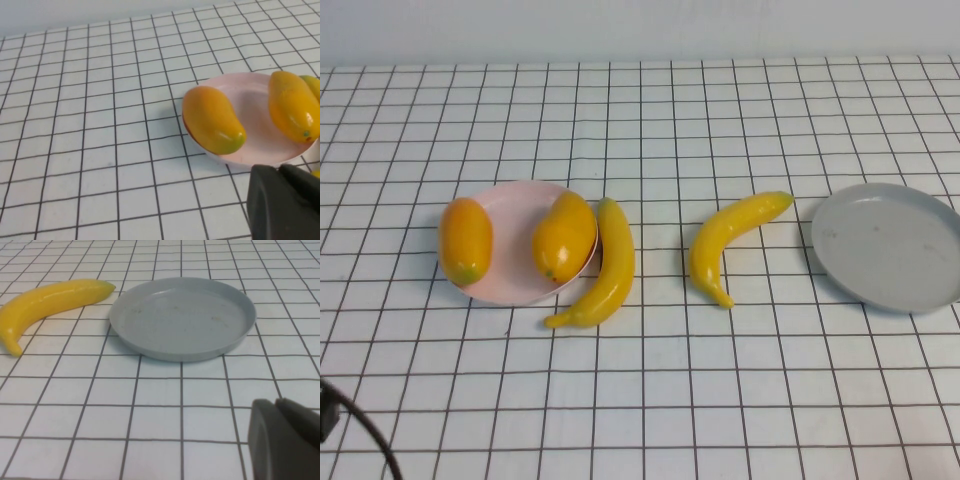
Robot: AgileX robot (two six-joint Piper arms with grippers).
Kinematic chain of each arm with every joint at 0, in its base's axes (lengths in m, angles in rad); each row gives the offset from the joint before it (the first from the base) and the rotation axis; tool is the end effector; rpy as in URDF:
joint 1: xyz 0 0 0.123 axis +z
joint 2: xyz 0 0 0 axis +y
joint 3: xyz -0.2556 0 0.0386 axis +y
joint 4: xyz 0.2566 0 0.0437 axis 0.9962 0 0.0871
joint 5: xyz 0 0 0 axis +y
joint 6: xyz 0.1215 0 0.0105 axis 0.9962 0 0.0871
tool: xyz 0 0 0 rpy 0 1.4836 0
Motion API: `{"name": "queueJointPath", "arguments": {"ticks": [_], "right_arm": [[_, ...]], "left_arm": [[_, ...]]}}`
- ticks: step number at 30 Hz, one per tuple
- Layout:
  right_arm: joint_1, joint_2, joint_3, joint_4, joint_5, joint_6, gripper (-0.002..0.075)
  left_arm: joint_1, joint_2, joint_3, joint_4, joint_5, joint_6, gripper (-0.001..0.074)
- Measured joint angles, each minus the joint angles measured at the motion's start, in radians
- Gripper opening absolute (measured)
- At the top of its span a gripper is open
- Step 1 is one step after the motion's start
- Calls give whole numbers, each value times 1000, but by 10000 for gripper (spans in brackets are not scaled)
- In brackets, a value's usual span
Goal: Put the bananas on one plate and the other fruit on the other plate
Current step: Put another type of fruit in the right plate
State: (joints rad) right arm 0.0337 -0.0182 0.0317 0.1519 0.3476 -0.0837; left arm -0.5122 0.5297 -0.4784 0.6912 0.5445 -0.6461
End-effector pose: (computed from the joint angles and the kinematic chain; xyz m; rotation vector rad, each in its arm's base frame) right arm 0.1180 0.0103 0.1645 -0.0126 1.8421 0.1125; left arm 0.1622 -0.0449 0.2710 0.2505 1.9317 -0.0267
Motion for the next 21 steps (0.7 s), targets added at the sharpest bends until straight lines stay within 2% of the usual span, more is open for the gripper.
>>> {"name": "queueJointPath", "arguments": {"ticks": [5,14,17,21], "right_arm": [[0,0,0,0,0,0,-16],[0,0,0,0,0,0,-16],[0,0,0,0,0,0,-16],[0,0,0,0,0,0,-16]], "left_arm": [[149,-201,178,-87,-101,84,-2],[444,-531,443,-458,-287,480,-2],[497,-539,496,-521,-322,558,-2],[506,-540,503,-541,-282,579,-2]]}}
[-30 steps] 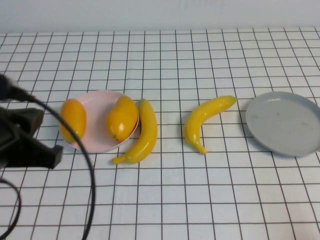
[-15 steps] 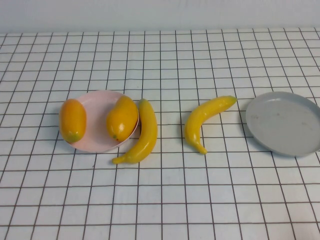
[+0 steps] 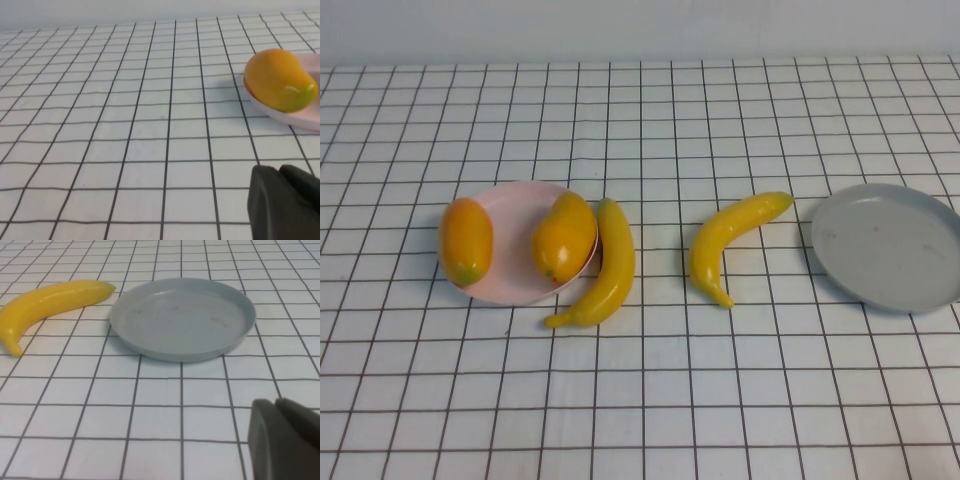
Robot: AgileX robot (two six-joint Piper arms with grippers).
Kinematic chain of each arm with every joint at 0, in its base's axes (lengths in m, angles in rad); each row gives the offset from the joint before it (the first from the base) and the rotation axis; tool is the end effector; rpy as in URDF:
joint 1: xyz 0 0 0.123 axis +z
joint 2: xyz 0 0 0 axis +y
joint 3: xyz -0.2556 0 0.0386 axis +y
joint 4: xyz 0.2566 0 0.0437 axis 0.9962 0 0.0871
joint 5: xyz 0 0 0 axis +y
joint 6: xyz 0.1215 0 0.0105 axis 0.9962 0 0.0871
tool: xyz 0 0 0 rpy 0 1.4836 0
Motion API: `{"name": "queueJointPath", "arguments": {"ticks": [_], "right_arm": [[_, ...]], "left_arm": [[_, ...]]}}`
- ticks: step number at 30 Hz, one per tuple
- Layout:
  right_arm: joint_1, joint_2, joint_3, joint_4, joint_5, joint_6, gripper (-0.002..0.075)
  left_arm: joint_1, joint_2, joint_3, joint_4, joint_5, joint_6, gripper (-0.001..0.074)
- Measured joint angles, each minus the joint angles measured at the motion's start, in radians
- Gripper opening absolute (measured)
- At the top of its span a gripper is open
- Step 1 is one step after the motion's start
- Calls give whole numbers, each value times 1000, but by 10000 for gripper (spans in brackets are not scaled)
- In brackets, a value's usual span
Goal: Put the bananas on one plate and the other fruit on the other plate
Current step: Put another type of fruit in the right plate
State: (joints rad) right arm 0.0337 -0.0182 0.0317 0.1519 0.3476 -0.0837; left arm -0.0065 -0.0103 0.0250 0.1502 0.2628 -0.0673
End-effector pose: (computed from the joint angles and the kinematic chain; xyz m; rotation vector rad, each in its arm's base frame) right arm 0.1180 0.0103 0.1645 -0.0126 1.8421 0.1125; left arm 0.1210 0.0040 0.1761 0.0458 1.7583 0.0861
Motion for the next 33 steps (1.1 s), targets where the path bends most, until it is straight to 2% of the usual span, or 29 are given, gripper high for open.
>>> {"name": "queueJointPath", "arguments": {"ticks": [7,30,32,33], "right_arm": [[0,0,0,0,0,0,-16],[0,0,0,-4,0,0,-16],[0,0,0,23,-17,15,-16],[0,0,0,90,-41,50,-16]], "left_arm": [[-2,0,0,-41,113,8,-3],[-2,-1,0,-50,112,8,-3],[-2,-1,0,-51,112,8,-3],[-2,-1,0,-51,112,8,-3]]}}
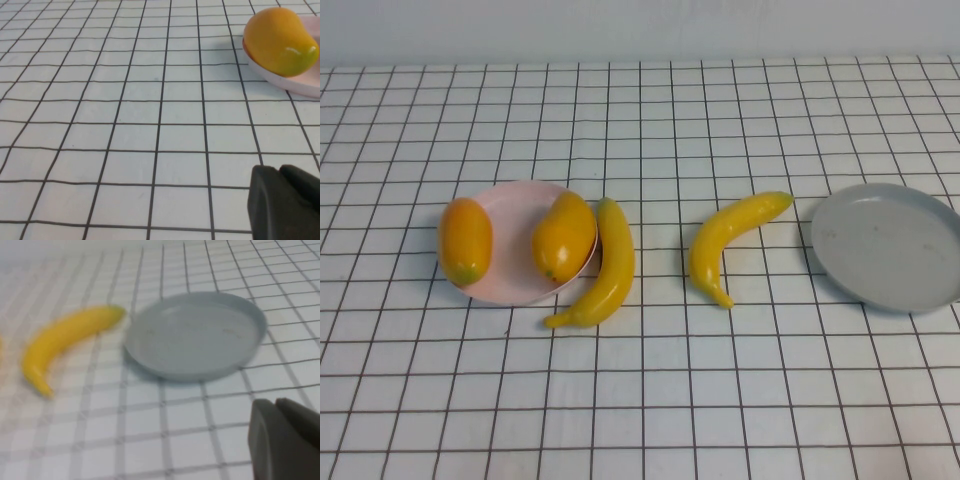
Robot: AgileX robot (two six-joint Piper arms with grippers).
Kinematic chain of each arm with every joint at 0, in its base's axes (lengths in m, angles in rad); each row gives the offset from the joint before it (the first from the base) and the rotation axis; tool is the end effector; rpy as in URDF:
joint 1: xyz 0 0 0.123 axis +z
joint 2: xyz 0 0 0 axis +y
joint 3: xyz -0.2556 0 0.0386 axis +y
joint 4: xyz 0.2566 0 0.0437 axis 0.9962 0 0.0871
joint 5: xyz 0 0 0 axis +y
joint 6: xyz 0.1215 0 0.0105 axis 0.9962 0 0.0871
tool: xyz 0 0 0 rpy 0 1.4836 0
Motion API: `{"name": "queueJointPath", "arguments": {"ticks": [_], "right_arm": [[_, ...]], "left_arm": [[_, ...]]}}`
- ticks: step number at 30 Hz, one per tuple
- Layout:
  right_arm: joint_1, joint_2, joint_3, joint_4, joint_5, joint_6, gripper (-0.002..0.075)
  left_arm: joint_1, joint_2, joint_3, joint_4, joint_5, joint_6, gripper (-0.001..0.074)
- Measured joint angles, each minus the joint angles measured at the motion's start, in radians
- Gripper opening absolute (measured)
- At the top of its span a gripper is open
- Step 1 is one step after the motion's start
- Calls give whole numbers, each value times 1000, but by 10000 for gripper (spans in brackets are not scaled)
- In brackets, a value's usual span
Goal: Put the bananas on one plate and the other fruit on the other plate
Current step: Put another type of fruit in the right plate
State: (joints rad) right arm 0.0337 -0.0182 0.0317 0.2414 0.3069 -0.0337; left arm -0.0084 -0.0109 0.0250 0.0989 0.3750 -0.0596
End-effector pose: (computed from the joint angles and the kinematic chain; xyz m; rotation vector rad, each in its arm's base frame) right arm 0.1191 0.0129 0.1699 0.0949 1.7984 0.2297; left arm 0.1176 0.0034 0.1627 0.0133 1.8711 0.0504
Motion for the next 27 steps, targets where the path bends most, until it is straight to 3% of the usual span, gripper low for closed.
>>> {"name": "queueJointPath", "arguments": {"ticks": [4,7,18,23,27], "right_arm": [[0,0,0,562,-140,161,-16],[0,0,0,817,-230,190,-16],[0,0,0,947,-255,69,-16],[0,0,0,932,-125,-21,-16],[0,77,-123,774,53,-118,-16]], "left_arm": [[0,0,0,0,0,0,-3],[0,0,0,0,0,0,-3],[0,0,0,0,0,0,-3],[0,0,0,0,0,0,-4],[0,0,0,0,0,0,-4]]}}
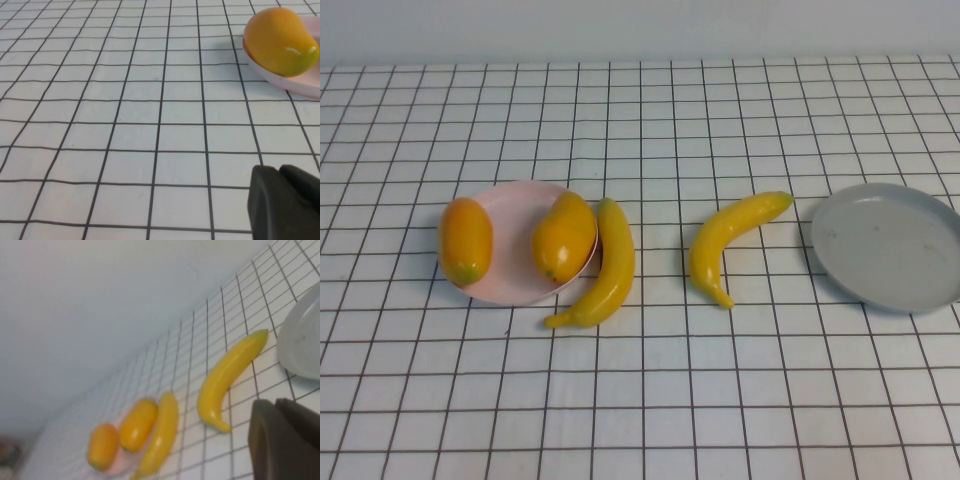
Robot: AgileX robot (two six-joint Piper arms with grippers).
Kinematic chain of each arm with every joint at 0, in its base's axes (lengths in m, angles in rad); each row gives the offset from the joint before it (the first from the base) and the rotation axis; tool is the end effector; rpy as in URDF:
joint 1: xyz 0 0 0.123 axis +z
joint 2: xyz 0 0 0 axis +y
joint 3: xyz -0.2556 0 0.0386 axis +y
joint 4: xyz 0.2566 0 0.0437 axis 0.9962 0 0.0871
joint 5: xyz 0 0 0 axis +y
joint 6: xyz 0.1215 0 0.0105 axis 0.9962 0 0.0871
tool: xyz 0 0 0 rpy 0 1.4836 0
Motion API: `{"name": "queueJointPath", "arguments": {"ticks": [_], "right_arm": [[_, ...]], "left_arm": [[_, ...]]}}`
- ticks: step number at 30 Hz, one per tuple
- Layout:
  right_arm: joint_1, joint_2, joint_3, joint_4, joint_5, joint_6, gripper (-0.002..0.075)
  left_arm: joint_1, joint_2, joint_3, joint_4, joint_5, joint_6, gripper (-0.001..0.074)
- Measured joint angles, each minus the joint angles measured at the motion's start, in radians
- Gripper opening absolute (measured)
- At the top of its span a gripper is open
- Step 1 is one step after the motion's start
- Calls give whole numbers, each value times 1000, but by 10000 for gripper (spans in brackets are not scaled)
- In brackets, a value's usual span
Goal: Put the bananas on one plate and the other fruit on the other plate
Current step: Put another type of fruit in the right plate
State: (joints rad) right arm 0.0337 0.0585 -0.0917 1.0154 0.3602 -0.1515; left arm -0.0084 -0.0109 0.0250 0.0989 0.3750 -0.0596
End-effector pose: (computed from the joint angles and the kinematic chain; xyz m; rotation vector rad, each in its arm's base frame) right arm 0.1168 0.0406 0.2198 0.4412 1.6661 0.9021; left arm 0.1176 0.0034 0.1627 0.0133 1.8711 0.0504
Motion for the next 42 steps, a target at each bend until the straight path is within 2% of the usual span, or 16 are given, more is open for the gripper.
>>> {"name": "queueJointPath", "arguments": {"ticks": [7,14,22,25,33,36,42], "right_arm": [[0,375,-412,-539,326,-27,-16],[0,663,-628,-607,432,-29,-16],[20,1044,-947,-711,729,-29,-16],[75,1171,-1048,-745,759,-22,-16],[336,1512,-1294,-936,804,104,-9],[400,1666,-1409,-947,836,115,64],[457,1907,-1667,-945,859,164,398]], "left_arm": [[0,0,0,0,0,0,-3],[0,0,0,0,0,0,-3],[0,0,0,0,0,0,-4],[0,0,0,0,0,0,-3],[0,0,0,0,1,0,-3],[0,0,0,0,1,0,-4],[0,0,0,0,1,0,-3]]}}
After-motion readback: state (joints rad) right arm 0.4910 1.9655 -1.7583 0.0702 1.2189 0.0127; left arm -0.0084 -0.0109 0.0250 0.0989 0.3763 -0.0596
